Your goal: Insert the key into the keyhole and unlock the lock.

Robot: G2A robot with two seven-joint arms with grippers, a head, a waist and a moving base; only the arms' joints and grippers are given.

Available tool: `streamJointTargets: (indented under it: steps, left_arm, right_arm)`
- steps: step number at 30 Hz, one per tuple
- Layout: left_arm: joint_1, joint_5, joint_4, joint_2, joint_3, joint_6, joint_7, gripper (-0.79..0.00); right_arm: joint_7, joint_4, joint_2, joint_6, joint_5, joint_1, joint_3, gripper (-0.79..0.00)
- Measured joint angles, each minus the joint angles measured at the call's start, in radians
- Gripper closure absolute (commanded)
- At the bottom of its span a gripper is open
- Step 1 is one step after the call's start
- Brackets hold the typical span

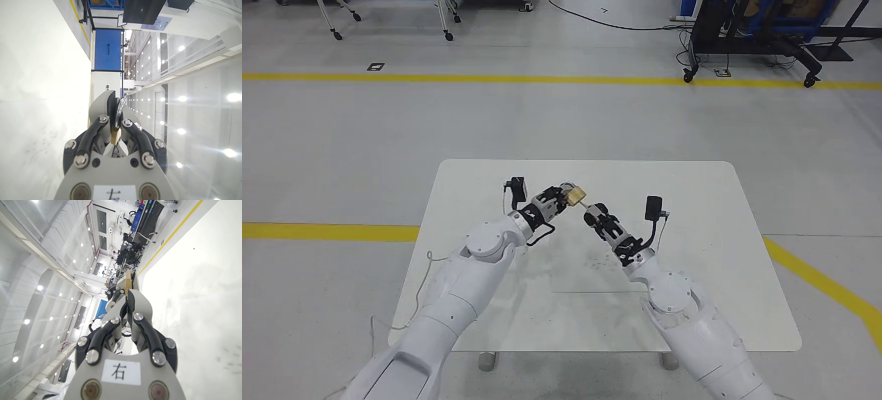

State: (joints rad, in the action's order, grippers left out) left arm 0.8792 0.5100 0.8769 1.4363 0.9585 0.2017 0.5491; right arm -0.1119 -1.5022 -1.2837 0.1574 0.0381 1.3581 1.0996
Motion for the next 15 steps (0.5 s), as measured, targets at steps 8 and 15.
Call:
streamJointTargets:
  steps: [8, 15]
  left_arm:
    - [-0.008, -0.012, -0.007, 0.006, 0.004, 0.008, 0.012, 0.000]
    - [-0.008, -0.034, -0.006, 0.007, 0.007, -0.006, 0.021, 0.000]
  right_arm:
    - [0.009, 0.011, -0.007, -0.020, -0.011, -0.013, 0.001, 0.000]
    - [0.008, 0.018, -0.013, -0.037, -0.040, -0.032, -0.012, 0.000]
